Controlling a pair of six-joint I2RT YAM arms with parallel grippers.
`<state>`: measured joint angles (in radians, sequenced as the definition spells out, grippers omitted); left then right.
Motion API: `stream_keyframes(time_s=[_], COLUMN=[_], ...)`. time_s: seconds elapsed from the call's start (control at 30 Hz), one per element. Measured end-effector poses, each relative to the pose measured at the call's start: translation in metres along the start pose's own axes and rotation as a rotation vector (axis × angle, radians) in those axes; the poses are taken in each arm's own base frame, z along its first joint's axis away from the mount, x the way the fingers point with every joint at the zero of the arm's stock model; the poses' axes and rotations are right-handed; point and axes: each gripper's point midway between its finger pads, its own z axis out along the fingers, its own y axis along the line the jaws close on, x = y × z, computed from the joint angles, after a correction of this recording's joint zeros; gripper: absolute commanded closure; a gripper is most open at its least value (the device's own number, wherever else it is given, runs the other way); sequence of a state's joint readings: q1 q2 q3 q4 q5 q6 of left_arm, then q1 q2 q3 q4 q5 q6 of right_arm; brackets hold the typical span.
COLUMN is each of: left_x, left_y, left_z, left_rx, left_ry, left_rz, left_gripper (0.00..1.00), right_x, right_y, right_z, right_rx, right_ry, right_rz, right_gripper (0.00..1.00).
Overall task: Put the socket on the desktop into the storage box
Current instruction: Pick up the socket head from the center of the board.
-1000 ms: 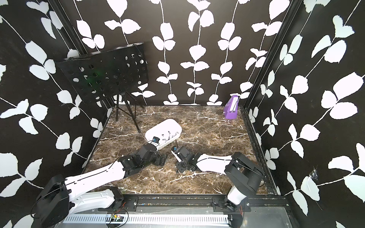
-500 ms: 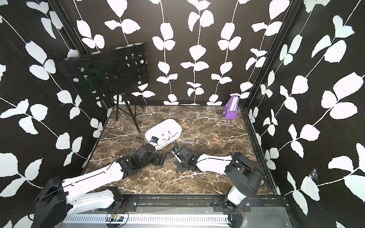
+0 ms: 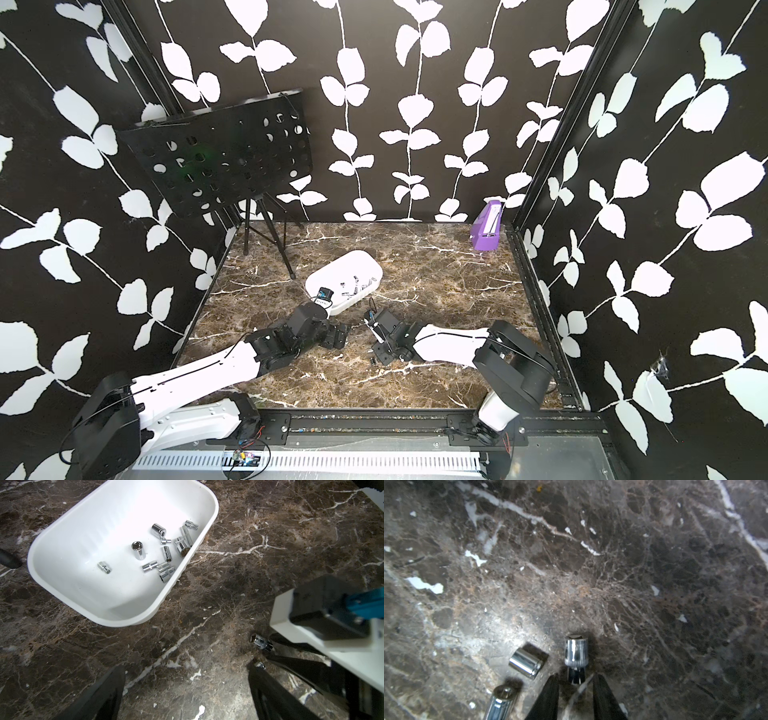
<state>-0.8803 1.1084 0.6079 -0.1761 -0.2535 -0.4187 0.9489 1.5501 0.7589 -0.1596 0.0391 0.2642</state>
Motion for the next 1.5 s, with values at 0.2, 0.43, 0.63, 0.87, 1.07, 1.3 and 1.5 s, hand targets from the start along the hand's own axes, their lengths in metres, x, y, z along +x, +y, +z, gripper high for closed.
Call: stream_keyframes(time_s=[0.2, 0.43, 0.63, 0.87, 1.07, 1.3, 1.5], left_x=[0.000, -0.001, -0.003, -0.002, -0.002, -0.002, -0.003], left_y=[0.000, 0.000, 0.000, 0.000, 0.000, 0.000, 0.000], left_z=[0.000, -0.001, -0.003, -0.003, -0.003, -0.003, -0.004], left_rx=[-0.002, 0.002, 0.007, 0.006, 0.006, 0.006, 0.008], left_ry=[0.001, -0.003, -0.012, -0.011, -0.011, -0.011, -0.015], left_rz=[0.000, -0.001, -0.004, -0.004, -0.003, -0.004, -0.005], left_gripper=[0.07, 0.07, 0.07, 0.07, 0.07, 0.07, 0.07], right_x=[-0.007, 0.031, 0.090, 0.092, 0.088, 0.095, 0.102], right_y=[-0.003, -0.011, -0.040, -0.045, -0.044, -0.051, -0.054], right_z=[-0.050, -0.087, -0.080, -0.075, -0.065, -0.055, -0.046], right_rx=[0.037, 0.133, 0.269, 0.289, 0.297, 0.361, 0.396], right_ry=[-0.117, -0.138, -0.062, -0.090, -0.100, -0.072, -0.039], right_rz=[0.123, 0.325, 0.480, 0.551, 0.561, 0.540, 0.524], right_gripper=[0.60, 0.58, 0.55, 0.54, 0.54, 0.53, 0.58])
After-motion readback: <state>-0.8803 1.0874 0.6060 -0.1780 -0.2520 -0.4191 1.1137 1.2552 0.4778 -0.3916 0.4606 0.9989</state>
